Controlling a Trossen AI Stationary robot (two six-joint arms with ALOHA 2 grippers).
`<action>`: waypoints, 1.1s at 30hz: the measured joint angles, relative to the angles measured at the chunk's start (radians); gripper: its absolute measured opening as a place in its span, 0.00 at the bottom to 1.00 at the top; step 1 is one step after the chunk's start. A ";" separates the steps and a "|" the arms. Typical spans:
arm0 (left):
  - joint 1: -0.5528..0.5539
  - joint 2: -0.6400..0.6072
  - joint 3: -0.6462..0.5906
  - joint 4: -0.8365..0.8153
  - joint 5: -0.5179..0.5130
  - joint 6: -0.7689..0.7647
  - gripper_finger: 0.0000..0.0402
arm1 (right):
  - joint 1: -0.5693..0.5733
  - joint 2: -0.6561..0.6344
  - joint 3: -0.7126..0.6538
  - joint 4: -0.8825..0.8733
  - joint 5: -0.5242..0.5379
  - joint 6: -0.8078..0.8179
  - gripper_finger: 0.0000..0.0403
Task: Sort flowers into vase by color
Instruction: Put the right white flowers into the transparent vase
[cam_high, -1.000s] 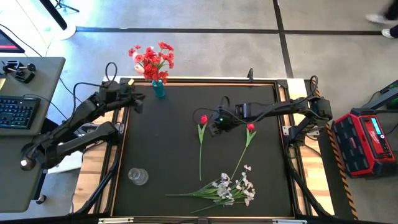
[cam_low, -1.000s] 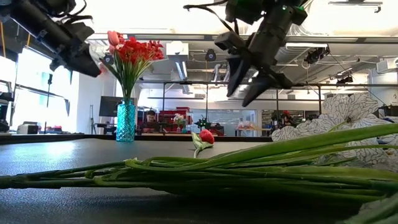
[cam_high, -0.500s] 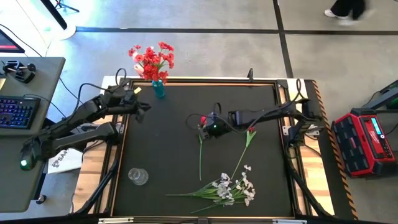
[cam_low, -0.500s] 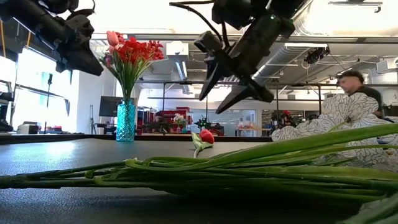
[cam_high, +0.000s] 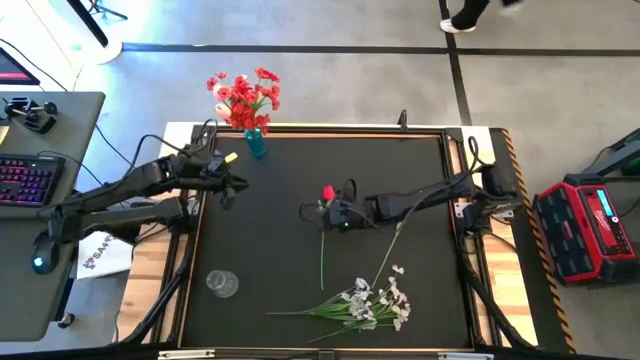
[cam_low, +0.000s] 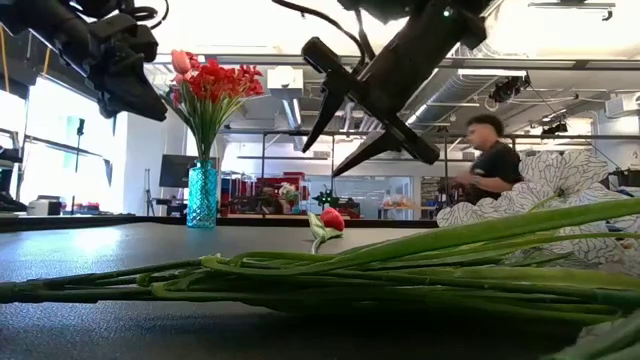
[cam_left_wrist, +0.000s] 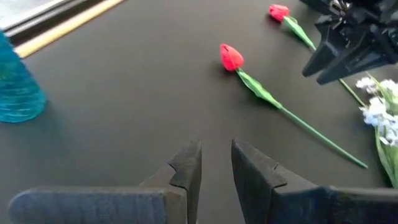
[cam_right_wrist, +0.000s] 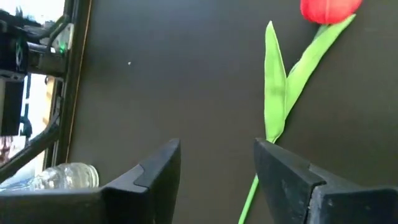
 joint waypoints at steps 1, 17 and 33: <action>-0.013 0.005 0.000 0.000 0.000 -0.001 0.19 | 0.009 0.000 0.000 0.000 0.019 0.006 0.47; -0.287 0.040 0.000 0.275 -0.108 -0.201 0.12 | 0.037 0.000 0.000 0.144 0.041 -0.403 0.47; -0.581 0.252 0.000 0.407 -0.297 -0.587 0.00 | 0.113 -0.001 0.000 -0.202 -0.124 -0.308 0.47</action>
